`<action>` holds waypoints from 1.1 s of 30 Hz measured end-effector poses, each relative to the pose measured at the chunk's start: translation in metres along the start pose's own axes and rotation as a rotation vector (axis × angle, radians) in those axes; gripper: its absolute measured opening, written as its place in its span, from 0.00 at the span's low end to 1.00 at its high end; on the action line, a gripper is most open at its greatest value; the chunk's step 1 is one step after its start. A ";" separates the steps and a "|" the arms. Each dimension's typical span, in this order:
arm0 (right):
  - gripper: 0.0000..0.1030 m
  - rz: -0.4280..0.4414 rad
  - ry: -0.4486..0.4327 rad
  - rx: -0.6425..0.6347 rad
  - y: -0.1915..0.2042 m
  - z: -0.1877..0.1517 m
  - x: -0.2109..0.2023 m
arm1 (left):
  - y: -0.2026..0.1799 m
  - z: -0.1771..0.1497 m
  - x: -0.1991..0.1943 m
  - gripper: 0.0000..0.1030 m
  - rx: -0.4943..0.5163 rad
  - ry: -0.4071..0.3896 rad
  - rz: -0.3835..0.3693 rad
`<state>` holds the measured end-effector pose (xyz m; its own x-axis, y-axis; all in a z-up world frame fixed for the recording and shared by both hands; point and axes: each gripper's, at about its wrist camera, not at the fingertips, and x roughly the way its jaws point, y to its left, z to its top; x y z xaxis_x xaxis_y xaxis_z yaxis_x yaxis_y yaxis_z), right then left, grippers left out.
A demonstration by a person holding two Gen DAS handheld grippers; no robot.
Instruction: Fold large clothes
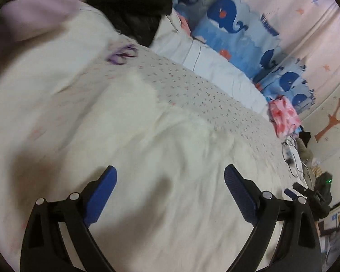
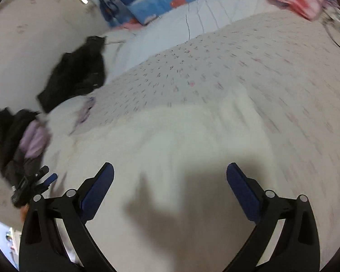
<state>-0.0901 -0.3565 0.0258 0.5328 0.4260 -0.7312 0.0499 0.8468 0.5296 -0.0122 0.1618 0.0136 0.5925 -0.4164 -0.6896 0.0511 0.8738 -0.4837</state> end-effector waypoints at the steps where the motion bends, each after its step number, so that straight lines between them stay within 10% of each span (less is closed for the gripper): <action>1: 0.93 0.009 0.006 0.032 -0.013 -0.018 -0.013 | 0.015 -0.017 -0.019 0.90 -0.023 0.012 -0.004; 8: 0.93 0.238 0.104 0.315 -0.070 -0.117 -0.037 | 0.091 -0.085 -0.050 0.90 -0.357 0.126 -0.145; 14: 0.93 0.522 0.112 0.435 -0.063 -0.119 -0.019 | 0.068 -0.092 -0.035 0.92 -0.448 0.105 -0.313; 23: 0.92 0.497 0.028 0.535 -0.085 -0.107 -0.006 | 0.059 -0.087 0.006 0.93 -0.529 0.125 -0.236; 26: 0.74 0.473 -0.018 0.560 -0.094 -0.113 -0.005 | 0.063 -0.087 0.004 0.89 -0.585 0.073 -0.237; 29: 0.34 0.456 -0.076 0.561 -0.104 -0.121 -0.005 | 0.060 -0.086 0.010 0.54 -0.533 0.088 -0.170; 33: 0.24 0.458 -0.118 0.508 -0.096 -0.118 -0.007 | 0.064 -0.083 0.007 0.37 -0.534 0.112 -0.193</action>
<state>-0.1976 -0.4032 -0.0708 0.6817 0.6430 -0.3491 0.1719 0.3230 0.9307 -0.0721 0.1937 -0.0667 0.5230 -0.6049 -0.6005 -0.2802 0.5433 -0.7914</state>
